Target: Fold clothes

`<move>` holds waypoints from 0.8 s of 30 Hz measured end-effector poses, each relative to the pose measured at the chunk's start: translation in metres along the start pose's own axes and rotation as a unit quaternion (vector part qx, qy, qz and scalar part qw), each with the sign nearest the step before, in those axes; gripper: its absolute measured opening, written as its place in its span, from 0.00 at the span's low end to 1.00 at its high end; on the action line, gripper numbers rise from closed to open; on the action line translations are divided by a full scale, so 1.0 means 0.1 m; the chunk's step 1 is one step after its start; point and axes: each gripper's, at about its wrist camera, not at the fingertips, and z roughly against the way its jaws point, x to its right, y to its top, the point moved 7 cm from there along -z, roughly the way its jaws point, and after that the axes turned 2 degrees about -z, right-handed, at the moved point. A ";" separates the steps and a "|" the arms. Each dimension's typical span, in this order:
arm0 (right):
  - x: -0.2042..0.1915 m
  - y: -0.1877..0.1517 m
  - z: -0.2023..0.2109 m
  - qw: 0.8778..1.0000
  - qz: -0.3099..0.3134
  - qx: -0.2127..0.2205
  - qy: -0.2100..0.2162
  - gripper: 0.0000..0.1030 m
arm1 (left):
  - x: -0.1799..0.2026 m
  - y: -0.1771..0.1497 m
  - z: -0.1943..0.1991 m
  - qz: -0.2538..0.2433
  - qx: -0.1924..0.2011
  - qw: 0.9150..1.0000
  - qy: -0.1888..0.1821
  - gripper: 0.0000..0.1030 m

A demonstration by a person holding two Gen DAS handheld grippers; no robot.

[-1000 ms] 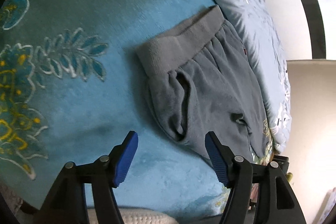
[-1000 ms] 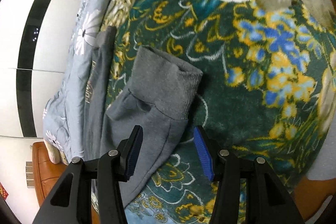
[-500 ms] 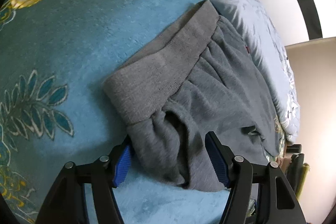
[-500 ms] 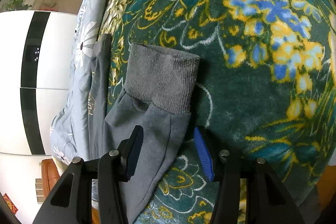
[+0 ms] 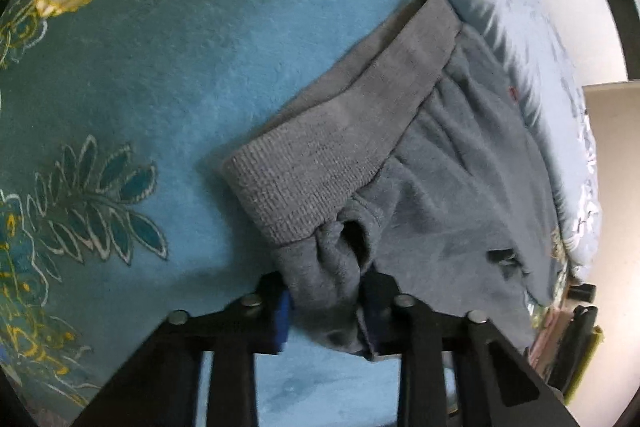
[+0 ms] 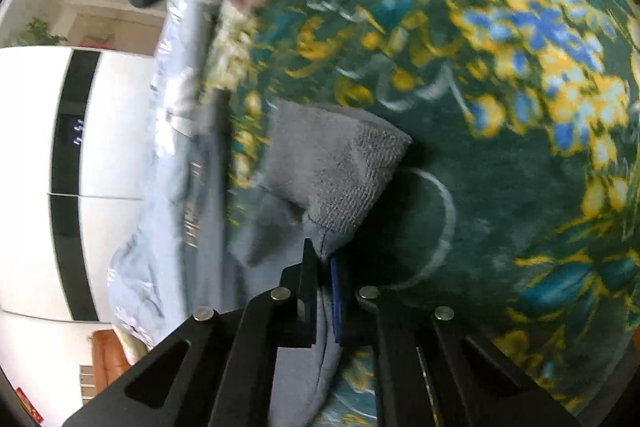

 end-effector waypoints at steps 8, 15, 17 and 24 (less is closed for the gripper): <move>-1.05 0.22 0.18 0.995 0.073 0.020 0.069 0.03 | 0.63 0.30 0.53 -0.037 0.056 0.995 -0.078 0.15; -1.62 0.27 0.28 0.988 0.105 0.031 0.107 0.03 | 0.74 0.39 0.92 -0.040 0.046 0.992 -0.112 0.15; -1.61 0.25 0.24 0.989 0.105 0.023 0.099 0.03 | 0.63 0.31 0.88 -0.015 0.022 0.993 -0.114 0.15; -1.72 0.31 -0.09 0.992 0.102 -0.005 0.074 0.03 | 0.80 0.42 0.96 0.007 0.012 0.989 -0.144 0.15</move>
